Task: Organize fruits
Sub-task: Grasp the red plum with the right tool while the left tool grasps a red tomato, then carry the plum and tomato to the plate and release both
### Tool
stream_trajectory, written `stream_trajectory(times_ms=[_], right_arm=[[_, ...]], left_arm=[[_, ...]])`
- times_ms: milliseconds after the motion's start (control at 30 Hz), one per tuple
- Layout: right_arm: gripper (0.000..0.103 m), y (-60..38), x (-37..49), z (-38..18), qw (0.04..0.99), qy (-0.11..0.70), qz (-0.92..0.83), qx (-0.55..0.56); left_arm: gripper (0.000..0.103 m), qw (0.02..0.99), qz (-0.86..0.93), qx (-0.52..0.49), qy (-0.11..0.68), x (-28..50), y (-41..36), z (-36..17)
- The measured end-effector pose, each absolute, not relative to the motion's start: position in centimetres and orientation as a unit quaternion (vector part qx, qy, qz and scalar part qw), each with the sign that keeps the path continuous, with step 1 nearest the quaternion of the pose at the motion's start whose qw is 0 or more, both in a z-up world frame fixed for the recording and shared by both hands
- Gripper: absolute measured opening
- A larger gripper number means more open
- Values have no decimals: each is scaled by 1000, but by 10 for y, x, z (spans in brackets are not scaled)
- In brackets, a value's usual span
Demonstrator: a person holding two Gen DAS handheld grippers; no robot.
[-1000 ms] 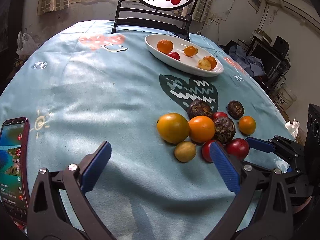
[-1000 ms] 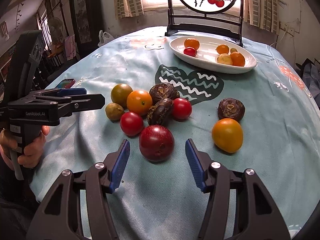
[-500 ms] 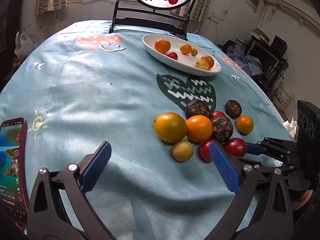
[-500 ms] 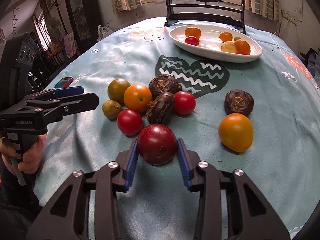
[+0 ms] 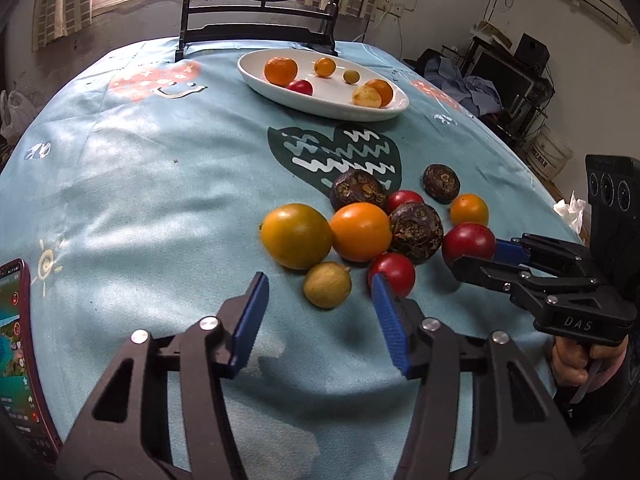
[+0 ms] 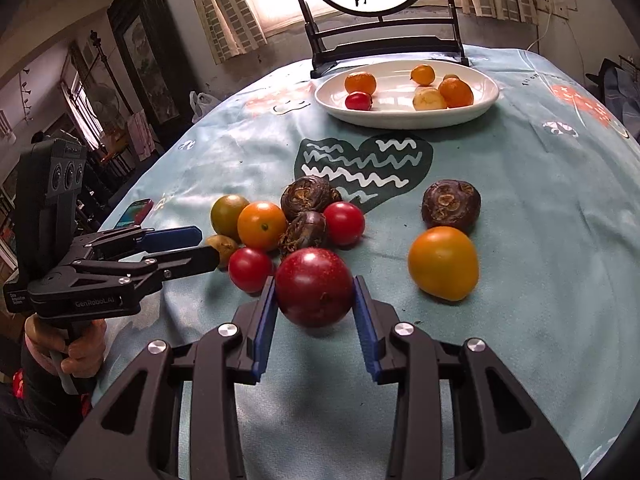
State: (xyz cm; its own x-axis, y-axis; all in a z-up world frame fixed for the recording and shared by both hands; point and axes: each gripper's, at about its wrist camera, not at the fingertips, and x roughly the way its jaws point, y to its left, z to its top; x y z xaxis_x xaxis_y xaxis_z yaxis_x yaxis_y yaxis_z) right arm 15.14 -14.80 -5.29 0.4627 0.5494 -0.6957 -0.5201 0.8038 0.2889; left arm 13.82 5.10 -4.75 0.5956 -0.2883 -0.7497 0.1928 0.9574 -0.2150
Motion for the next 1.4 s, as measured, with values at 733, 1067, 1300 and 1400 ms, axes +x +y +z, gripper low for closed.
stream_trajectory(times_ms=[733, 1067, 1300, 1400], right_arm=[[38, -151, 151, -52, 855, 409, 318, 25], [38, -155, 150, -47, 854, 397, 334, 35], [38, -162, 176, -17, 869, 364, 333, 38], [38, -166, 208, -4, 885, 344, 313, 41]], left_arm=[[26, 883, -128, -13, 452, 146, 36, -54], [26, 888, -163, -52, 427, 141, 39, -35], [27, 900, -159, -57, 401, 180, 37, -7], [27, 907, -149, -56, 391, 215, 32, 3]])
